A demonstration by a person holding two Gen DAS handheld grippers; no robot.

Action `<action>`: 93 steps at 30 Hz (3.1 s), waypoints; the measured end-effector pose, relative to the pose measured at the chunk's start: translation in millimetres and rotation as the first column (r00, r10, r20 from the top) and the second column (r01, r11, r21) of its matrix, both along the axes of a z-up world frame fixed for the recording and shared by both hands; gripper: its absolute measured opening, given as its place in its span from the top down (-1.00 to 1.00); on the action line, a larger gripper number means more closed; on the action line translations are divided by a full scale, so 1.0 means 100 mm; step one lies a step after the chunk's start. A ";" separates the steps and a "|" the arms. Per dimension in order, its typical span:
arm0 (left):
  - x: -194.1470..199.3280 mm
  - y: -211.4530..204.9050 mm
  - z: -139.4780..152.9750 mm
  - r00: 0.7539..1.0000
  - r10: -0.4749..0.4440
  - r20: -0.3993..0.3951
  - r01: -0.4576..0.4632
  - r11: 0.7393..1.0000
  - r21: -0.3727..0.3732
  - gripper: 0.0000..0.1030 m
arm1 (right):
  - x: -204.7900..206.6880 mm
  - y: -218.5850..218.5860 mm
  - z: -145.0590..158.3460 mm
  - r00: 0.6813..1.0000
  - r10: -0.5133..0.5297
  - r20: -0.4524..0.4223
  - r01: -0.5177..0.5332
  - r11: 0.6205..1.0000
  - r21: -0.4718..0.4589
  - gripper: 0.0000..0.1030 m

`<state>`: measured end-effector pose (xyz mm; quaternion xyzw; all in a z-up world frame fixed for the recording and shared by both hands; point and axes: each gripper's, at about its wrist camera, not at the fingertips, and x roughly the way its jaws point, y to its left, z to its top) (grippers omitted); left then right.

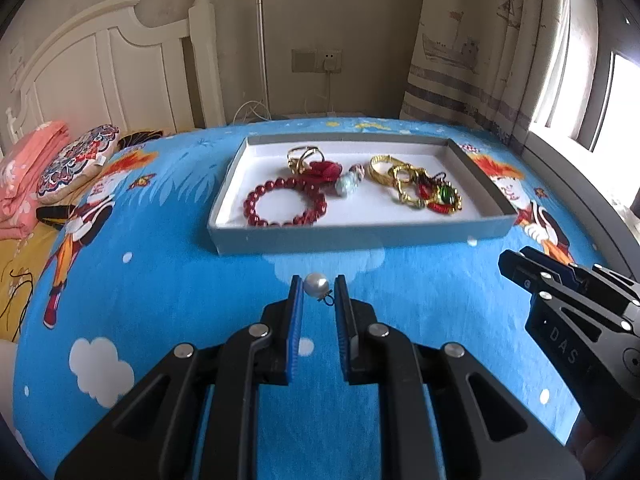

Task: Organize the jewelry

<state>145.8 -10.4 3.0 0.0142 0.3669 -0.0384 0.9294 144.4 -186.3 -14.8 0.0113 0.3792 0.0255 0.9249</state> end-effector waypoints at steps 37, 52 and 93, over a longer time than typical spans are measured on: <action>1.58 -0.26 0.01 0.993 -0.063 -0.098 0.063 0.998 -0.003 0.70 | 1.41 0.01 0.12 0.998 -0.037 -0.052 0.035 0.999 -0.023 0.59; 1.69 -0.35 -0.05 0.988 -0.092 -0.121 0.092 0.996 -0.007 0.59 | 1.58 -0.03 0.02 0.995 -0.054 -0.083 0.052 0.998 -0.026 0.58; 1.16 0.11 0.17 0.981 -0.037 -0.190 0.022 0.997 -0.079 -0.90 | 1.08 -0.28 0.19 0.986 -0.080 -0.148 0.081 0.997 -0.005 -0.64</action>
